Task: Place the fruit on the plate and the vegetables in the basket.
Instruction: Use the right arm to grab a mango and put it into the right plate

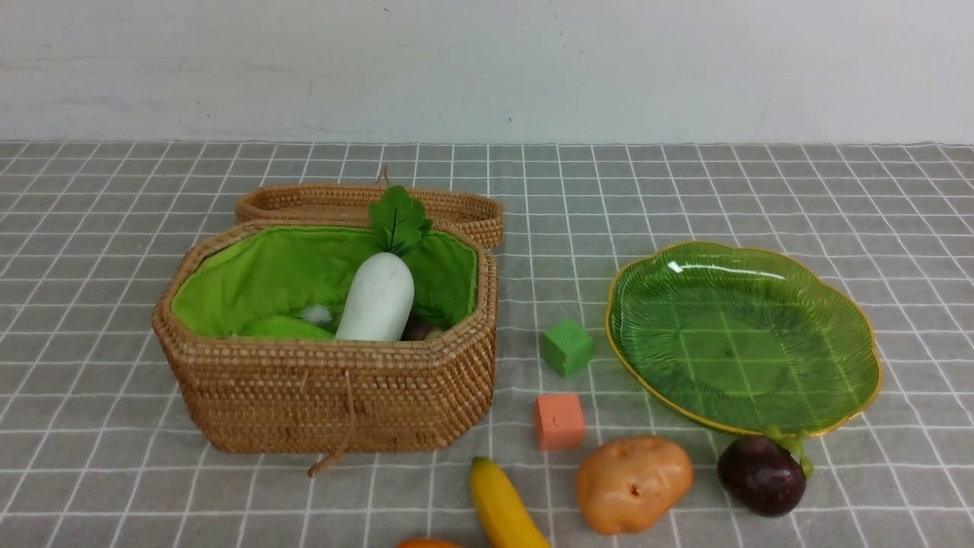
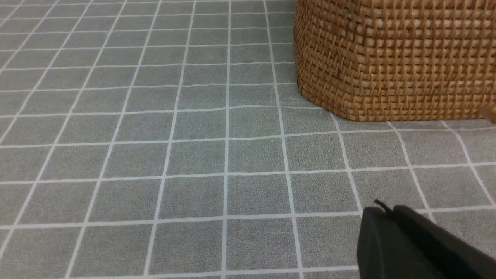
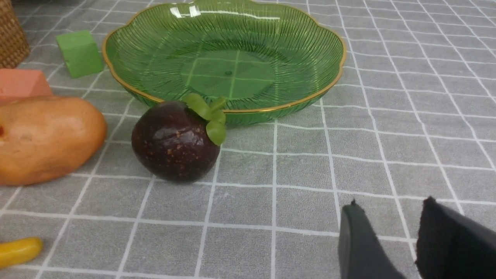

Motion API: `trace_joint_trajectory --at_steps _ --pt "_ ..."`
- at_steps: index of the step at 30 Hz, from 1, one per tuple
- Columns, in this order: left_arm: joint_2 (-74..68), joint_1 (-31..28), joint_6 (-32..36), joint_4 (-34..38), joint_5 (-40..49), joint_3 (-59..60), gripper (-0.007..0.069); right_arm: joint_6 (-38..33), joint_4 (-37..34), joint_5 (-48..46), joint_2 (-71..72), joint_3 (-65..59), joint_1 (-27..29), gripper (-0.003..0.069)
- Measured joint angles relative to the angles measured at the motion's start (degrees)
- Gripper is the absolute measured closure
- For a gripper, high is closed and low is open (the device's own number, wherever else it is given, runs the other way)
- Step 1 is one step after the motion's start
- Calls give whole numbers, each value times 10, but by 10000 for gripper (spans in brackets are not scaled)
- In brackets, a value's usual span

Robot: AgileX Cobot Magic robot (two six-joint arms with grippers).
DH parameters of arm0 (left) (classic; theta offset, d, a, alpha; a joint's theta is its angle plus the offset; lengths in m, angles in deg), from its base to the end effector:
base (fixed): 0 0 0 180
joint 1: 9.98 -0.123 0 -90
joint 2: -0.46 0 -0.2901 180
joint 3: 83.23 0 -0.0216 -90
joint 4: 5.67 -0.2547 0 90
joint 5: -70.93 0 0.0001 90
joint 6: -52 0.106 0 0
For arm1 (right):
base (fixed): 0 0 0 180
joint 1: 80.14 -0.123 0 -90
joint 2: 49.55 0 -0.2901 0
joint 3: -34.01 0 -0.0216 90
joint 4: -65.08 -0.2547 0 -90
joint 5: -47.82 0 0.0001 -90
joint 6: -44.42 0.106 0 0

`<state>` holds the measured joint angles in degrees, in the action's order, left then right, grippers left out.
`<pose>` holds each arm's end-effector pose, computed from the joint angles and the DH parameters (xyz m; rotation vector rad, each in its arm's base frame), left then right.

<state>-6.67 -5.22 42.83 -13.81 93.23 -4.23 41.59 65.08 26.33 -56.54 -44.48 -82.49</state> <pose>0.0656 0.0003 0.1645 0.0148 1.8885 -0.0255 0.0656 0.0027 0.1689 -0.0844 1.8651 -0.0058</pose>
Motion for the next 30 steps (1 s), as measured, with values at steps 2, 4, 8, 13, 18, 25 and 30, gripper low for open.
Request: trace_joint_trajectory --at_steps 2,4,8,13,18,25,30 --pt "0 0 0 0 0 0 602 0 0 0 0 0 0 417" --pt "0 0 0 0 0 0 601 0 0 0 0 0 0 417" --pt "0 0 0 0 0 0 597 0 0 0 0 0 0 417" --pt "0 0 0 0 0 0 594 0 -7 20 0 -2 0 417" --pt "0 0 0 0 0 0 587 21 -74 138 0 -4 0 417" --pt "0 0 0 0 0 0 582 94 -209 328 0 -4 0 417" --pt "0 0 0 0 0 0 575 118 -216 278 -2 59 0 417"
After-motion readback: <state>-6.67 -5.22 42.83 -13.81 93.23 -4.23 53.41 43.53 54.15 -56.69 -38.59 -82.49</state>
